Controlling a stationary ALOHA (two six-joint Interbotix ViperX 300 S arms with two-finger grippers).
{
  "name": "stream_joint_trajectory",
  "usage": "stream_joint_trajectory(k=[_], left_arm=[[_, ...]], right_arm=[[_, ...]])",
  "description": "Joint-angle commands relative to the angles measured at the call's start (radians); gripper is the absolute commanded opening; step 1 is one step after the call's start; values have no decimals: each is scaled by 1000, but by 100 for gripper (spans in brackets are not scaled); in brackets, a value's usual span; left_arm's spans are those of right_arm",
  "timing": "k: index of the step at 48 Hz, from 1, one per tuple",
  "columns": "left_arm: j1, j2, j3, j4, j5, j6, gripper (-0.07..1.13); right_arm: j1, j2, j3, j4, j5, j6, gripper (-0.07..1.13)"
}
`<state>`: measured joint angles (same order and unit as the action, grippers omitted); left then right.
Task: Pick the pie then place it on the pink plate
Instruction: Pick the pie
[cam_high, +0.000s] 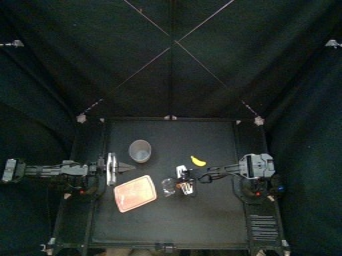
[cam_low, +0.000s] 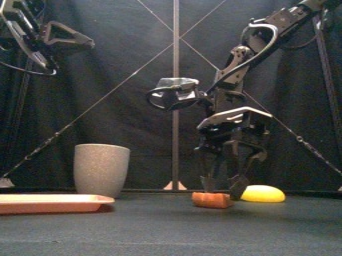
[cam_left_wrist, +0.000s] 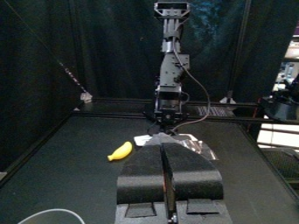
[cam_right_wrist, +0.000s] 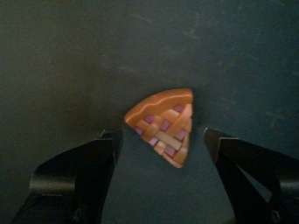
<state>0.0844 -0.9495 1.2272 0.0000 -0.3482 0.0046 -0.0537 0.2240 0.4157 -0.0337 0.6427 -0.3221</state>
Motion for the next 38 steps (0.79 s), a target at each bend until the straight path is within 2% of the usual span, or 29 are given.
stream_joint_trajectory(k=[1,20,23,32,38], left_arm=[[6,3,-11,0,-9,0,1],[23,3,-6,0,-9,0,1],[25,5,-6,0,-9,0,1],[23,5,5,-3,-9,-6,1],[23,3,6,-15,-9,-6,1]], right_arm=[[-17,-12,-21,-9,-8,-2,105],[-12,6,-28,-12,-12,2,101],[-12,6,-29,-9,-12,5,96],[-12,11,-38,-8,-11,14,71],[-11,15,-51,-11,-12,17,65]])
